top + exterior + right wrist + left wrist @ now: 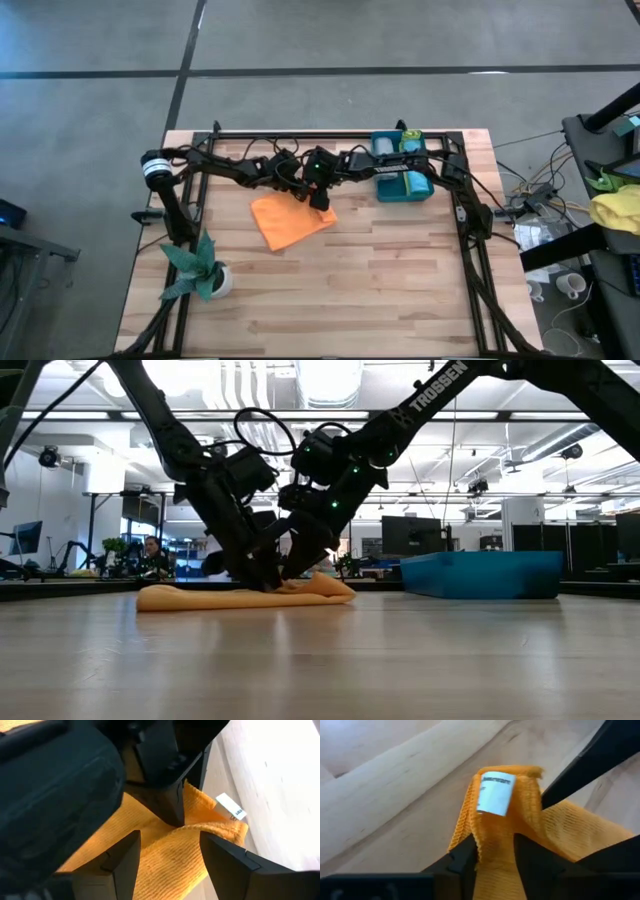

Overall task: Roll microfiber towels into tight, uniform cylinder then place into a basket
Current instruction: Roll the orange towel

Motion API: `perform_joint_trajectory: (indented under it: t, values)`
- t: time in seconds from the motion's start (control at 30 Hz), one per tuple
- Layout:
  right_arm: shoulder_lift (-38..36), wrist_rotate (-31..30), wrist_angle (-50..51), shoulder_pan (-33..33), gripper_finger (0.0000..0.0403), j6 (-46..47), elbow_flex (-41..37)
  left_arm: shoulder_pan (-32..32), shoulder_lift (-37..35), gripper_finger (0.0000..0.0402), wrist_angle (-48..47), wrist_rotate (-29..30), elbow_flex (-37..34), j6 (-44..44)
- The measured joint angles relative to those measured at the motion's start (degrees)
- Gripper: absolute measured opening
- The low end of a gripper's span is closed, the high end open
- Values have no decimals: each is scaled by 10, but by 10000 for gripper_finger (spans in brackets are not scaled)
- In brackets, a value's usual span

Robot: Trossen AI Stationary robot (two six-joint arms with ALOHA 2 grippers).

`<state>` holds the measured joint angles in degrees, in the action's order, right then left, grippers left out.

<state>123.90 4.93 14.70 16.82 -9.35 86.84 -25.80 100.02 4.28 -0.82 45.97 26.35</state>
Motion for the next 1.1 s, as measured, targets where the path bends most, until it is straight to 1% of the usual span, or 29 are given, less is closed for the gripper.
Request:
perform_joint_trajectory:
  t: [0.17, 0.33, 0.4, 0.5, 0.53, 0.63, 0.67, 0.73, 0.77, 0.83, 0.9, 0.93, 1.03, 1.1]
  values:
    - [0, 0, -5, 1, 201, 3, -2, 0, -20, 143, -20, 9, -2, -70]
    - [0, 3, -5, 1, 201, 4, -2, -1, -67, 162, -53, 15, -2, -132]
    - [-1, 1, 0, 0, 201, 24, 5, -1, -93, 164, -77, 15, -2, -150]
    - [-11, -9, 23, 0, 201, 84, 24, -1, -139, 164, -109, 13, -3, -156]
    - [-14, -26, 33, 0, 201, 105, 31, 0, -154, 164, -122, 12, -6, -153]
    - [-21, -120, 58, 0, 197, 169, 46, 6, -191, 164, -141, 9, -19, -149]
    - [-21, -142, 61, 0, 192, 192, 48, 10, -200, 164, -138, 7, -26, -149]
    - [-19, -155, 60, 2, 170, 239, 48, 19, -213, 164, -118, 3, -47, -149]
    - [-15, -155, 56, 4, 153, 264, 48, 24, -215, 164, -101, 2, -59, -150]
    - [-4, -155, 54, 9, 104, 319, 49, 31, -209, 164, -60, -1, -89, -150]
    - [9, -143, 59, 14, 42, 358, 49, 36, -188, 164, -4, -7, -115, -150]
    - [17, -137, 66, 15, 27, 365, 52, 37, -176, 164, 19, -11, -124, -150]
    - [42, -124, 115, 19, 13, 374, 100, 37, -134, 164, 78, -12, -133, -153]
    - [69, -99, 151, 20, 10, 373, 147, 37, -105, 164, 100, -16, -133, -167]
